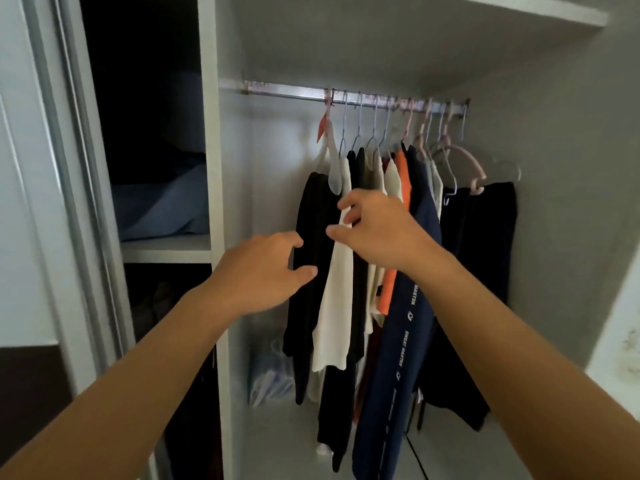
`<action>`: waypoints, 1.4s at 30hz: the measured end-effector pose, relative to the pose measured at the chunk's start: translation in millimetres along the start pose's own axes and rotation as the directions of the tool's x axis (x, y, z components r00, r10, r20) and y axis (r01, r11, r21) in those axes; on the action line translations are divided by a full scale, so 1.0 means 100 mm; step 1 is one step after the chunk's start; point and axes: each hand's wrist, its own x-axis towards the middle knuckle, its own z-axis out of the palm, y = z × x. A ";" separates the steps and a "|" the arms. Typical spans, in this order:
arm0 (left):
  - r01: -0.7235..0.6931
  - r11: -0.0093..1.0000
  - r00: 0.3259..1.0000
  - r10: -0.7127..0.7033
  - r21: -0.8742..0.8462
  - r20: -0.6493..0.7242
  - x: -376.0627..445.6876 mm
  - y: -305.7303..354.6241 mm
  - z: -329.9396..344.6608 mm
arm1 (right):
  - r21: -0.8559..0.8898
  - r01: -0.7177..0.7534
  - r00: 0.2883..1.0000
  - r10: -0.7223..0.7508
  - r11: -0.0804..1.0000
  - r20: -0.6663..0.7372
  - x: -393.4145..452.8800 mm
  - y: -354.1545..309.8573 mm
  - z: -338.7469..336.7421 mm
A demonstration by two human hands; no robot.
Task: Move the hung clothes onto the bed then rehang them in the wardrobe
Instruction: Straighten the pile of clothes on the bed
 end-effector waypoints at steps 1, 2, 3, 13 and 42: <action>0.001 1.000 1.000 -0.001 -0.006 -0.010 0.08 -0.02 0.02 | -0.003 0.002 1.000 -0.002 1.000 -0.031 0.17 0.01 -0.01; 0.004 1.000 1.000 -0.004 -0.010 -0.014 0.14 -0.04 0.05 | -0.013 0.006 0.998 -0.007 1.000 -0.065 0.34 0.03 -0.02; 0.009 1.000 1.000 -0.009 -0.013 -0.010 0.21 -0.05 0.07 | -0.029 0.002 0.996 -0.004 1.000 -0.092 0.49 0.05 -0.02; 0.059 0.998 0.998 -0.060 0.023 0.007 0.77 -0.18 0.06 | -0.178 -0.102 0.990 0.083 0.979 -0.114 1.40 0.14 0.08; 0.082 0.995 0.993 -0.075 0.065 -0.096 1.00 -0.29 -0.07 | -0.321 -0.283 0.950 0.220 0.904 -0.220 2.14 0.15 0.14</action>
